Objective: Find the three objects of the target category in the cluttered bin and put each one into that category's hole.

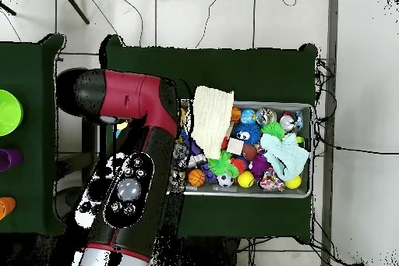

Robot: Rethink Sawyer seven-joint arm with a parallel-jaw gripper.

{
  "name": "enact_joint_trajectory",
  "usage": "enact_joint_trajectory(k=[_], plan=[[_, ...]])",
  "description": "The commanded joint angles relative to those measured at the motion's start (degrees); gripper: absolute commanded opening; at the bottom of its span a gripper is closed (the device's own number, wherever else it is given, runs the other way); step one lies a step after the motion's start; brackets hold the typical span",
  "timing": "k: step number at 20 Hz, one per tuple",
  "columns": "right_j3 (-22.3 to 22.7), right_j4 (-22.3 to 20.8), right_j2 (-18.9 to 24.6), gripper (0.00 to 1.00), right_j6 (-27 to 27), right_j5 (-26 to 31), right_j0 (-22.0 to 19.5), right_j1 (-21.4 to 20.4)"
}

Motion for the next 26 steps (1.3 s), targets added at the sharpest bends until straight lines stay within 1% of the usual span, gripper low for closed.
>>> enact_joint_trajectory(k=[1,9,19,26], plan=[[8.3,0.76,3.63,0.0,14.94,-4.03,-0.36,0.34],[8.74,0.83,3.65,0.0,15.0,-5.33,-0.17,0.66],[9.81,1.03,4.48,0.0,13.73,-7.22,-0.8,0.53],[10.15,1.14,4.44,0.0,14.16,-8.1,-0.43,0.79]])
